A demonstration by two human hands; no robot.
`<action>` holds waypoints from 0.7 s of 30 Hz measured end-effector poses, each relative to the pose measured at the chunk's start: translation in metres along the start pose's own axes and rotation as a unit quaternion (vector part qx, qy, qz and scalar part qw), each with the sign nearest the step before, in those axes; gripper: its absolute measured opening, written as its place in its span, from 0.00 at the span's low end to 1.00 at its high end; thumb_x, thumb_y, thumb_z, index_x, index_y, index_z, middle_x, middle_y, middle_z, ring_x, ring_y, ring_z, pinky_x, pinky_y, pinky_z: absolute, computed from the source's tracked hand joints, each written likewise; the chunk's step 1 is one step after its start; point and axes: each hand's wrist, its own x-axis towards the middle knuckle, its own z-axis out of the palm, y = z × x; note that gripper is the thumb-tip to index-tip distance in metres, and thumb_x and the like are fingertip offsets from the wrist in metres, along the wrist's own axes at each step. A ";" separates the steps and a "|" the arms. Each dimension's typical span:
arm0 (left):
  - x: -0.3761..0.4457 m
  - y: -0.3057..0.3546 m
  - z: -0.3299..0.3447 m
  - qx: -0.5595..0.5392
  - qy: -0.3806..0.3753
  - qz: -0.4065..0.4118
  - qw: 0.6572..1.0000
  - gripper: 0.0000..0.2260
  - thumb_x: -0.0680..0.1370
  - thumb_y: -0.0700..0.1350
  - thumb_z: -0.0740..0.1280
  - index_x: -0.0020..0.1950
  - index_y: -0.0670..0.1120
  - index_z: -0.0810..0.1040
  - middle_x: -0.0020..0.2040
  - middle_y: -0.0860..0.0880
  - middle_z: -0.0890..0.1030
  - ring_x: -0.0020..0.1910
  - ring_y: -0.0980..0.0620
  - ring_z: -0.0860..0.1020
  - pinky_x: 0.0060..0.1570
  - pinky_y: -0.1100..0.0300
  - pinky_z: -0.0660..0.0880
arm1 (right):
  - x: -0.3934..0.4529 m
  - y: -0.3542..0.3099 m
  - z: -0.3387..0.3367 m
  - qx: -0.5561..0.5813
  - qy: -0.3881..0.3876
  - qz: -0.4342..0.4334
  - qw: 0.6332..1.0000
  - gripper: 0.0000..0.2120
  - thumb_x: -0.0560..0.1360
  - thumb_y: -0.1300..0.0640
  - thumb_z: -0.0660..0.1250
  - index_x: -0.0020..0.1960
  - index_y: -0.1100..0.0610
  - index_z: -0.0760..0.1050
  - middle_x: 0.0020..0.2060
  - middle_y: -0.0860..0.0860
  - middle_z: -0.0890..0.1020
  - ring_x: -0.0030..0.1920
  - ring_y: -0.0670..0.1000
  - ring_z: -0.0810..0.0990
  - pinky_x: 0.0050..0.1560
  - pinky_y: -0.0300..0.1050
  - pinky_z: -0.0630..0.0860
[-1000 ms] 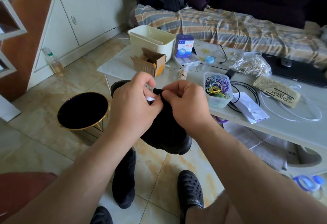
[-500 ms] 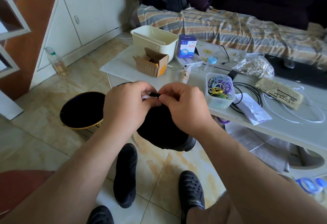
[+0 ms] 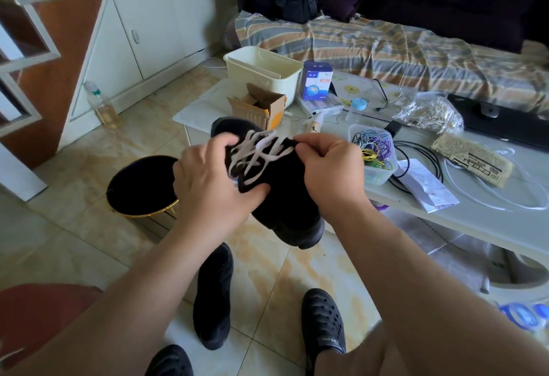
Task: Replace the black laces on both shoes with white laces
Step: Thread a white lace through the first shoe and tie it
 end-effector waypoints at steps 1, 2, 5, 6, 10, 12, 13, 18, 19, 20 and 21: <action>-0.003 0.000 0.003 -0.020 -0.015 -0.049 0.999 0.34 0.68 0.59 0.78 0.68 0.57 0.66 0.62 0.49 0.69 0.62 0.46 0.67 0.60 0.52 0.66 | 0.002 0.000 -0.001 0.025 0.018 0.011 0.999 0.10 0.77 0.56 0.72 0.44 0.42 0.86 0.38 0.39 0.86 0.44 0.40 0.84 0.53 0.43 0.83; -0.004 -0.002 0.006 -0.063 -0.043 -0.099 0.992 0.31 0.70 0.60 0.77 0.67 0.54 0.66 0.59 0.51 0.71 0.59 0.48 0.70 0.56 0.55 0.68 | 0.002 0.000 -0.002 0.053 0.033 0.023 0.998 0.10 0.78 0.57 0.72 0.44 0.43 0.85 0.38 0.39 0.86 0.44 0.40 0.84 0.53 0.42 0.83; -0.002 -0.002 0.016 -0.226 -0.120 -0.192 0.947 0.17 0.79 0.61 0.70 0.57 0.50 0.74 0.48 0.53 0.81 0.47 0.53 0.81 0.42 0.57 0.74 | 0.000 0.000 0.000 0.118 0.048 0.052 0.990 0.09 0.78 0.58 0.73 0.44 0.45 0.86 0.38 0.41 0.87 0.43 0.41 0.85 0.51 0.41 0.82; -0.001 -0.003 0.018 -0.228 -0.112 -0.176 0.951 0.14 0.80 0.59 0.68 0.53 0.49 0.76 0.45 0.52 0.82 0.43 0.54 0.81 0.39 0.58 0.74 | -0.001 0.001 0.002 0.132 0.045 0.061 0.988 0.07 0.78 0.58 0.73 0.44 0.47 0.86 0.39 0.43 0.88 0.44 0.43 0.86 0.52 0.43 0.83; -0.001 -0.005 0.018 -0.160 -0.047 -0.121 0.978 0.11 0.83 0.47 0.64 0.44 0.43 0.69 0.36 0.48 0.71 0.30 0.54 0.65 0.28 0.61 0.62 | -0.004 -0.001 0.002 0.268 0.015 0.118 0.956 0.07 0.79 0.56 0.73 0.43 0.55 0.86 0.41 0.56 0.87 0.42 0.56 0.85 0.51 0.54 0.84; 0.001 -0.010 0.018 -0.136 -0.036 -0.109 0.984 0.11 0.82 0.46 0.64 0.42 0.45 0.67 0.34 0.48 0.71 0.30 0.53 0.65 0.30 0.57 0.63 | 0.003 -0.004 -0.005 0.352 0.003 0.153 0.923 0.08 0.80 0.63 0.71 0.43 0.59 0.82 0.38 0.55 0.84 0.40 0.53 0.83 0.48 0.50 0.84; 0.003 -0.013 0.018 -0.119 -0.031 -0.106 0.987 0.12 0.82 0.46 0.64 0.41 0.46 0.66 0.34 0.47 0.72 0.31 0.50 0.67 0.32 0.54 0.64 | 0.008 -0.005 -0.010 0.398 -0.010 0.166 0.902 0.09 0.81 0.65 0.68 0.43 0.59 0.79 0.37 0.54 0.83 0.39 0.52 0.83 0.47 0.48 0.84; 0.017 -0.035 0.011 -0.110 0.029 -0.150 0.982 0.11 0.82 0.45 0.63 0.41 0.47 0.65 0.36 0.48 0.72 0.34 0.46 0.69 0.36 0.49 0.66 | 0.033 -0.005 -0.035 0.465 0.009 0.157 0.871 0.14 0.82 0.70 0.60 0.42 0.57 0.74 0.34 0.51 0.75 0.27 0.46 0.68 0.30 0.39 0.73; 0.019 -0.040 0.008 -0.105 0.041 -0.151 0.982 0.11 0.83 0.45 0.62 0.42 0.46 0.65 0.36 0.47 0.72 0.34 0.46 0.69 0.37 0.49 0.66 | 0.036 -0.005 -0.038 0.429 0.026 0.148 0.891 0.13 0.82 0.69 0.61 0.42 0.56 0.76 0.33 0.51 0.74 0.26 0.46 0.65 0.27 0.38 0.67; 0.021 -0.044 0.006 -0.098 0.050 -0.149 0.983 0.10 0.83 0.44 0.62 0.44 0.44 0.65 0.36 0.47 0.72 0.34 0.46 0.69 0.37 0.48 0.66 | 0.038 -0.004 -0.039 0.380 0.044 0.136 0.914 0.12 0.82 0.68 0.63 0.43 0.56 0.77 0.33 0.50 0.74 0.26 0.46 0.63 0.26 0.38 0.63; 0.022 -0.047 0.005 -0.096 0.058 -0.145 0.983 0.10 0.83 0.44 0.61 0.44 0.44 0.65 0.36 0.47 0.71 0.34 0.47 0.68 0.36 0.49 0.66 | 0.038 -0.003 -0.039 0.302 0.062 0.112 0.945 0.11 0.81 0.66 0.65 0.44 0.54 0.80 0.32 0.50 0.74 0.26 0.47 0.64 0.26 0.38 0.61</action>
